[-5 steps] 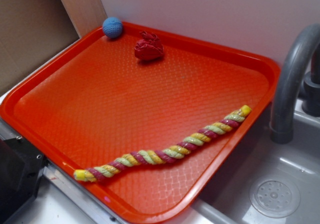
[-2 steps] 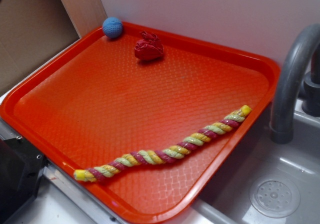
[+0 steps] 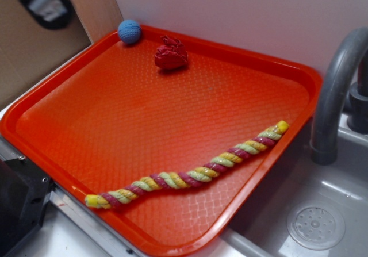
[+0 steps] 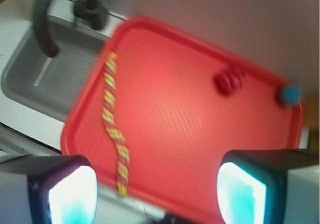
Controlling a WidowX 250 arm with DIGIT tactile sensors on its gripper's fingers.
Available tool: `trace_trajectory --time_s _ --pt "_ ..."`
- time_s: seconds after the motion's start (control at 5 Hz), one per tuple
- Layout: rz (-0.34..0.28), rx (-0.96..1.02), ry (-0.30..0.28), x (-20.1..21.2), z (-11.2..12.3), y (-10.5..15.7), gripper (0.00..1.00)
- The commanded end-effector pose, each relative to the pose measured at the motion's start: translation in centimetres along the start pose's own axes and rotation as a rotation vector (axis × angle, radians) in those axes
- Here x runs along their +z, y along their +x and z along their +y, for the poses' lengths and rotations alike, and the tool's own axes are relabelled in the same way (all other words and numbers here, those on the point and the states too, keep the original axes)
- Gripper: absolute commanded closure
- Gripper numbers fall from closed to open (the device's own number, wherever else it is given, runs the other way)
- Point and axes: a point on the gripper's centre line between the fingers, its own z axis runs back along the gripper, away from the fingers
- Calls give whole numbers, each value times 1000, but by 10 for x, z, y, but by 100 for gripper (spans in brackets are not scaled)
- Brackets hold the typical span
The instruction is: Grab the multicolored rope.
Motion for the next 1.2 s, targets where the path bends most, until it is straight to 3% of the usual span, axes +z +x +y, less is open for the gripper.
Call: trace_trajectory --time_s 0.0,0.6,0.8,1.0 --pt "10 -104 -13 -43 -33 7 0" --pt "170 -188 -82 -161 -47 -18 0" --pt "183 -213 -134 -188 -50 -26 0" --pt "218 -250 -142 -207 -58 -30 0"
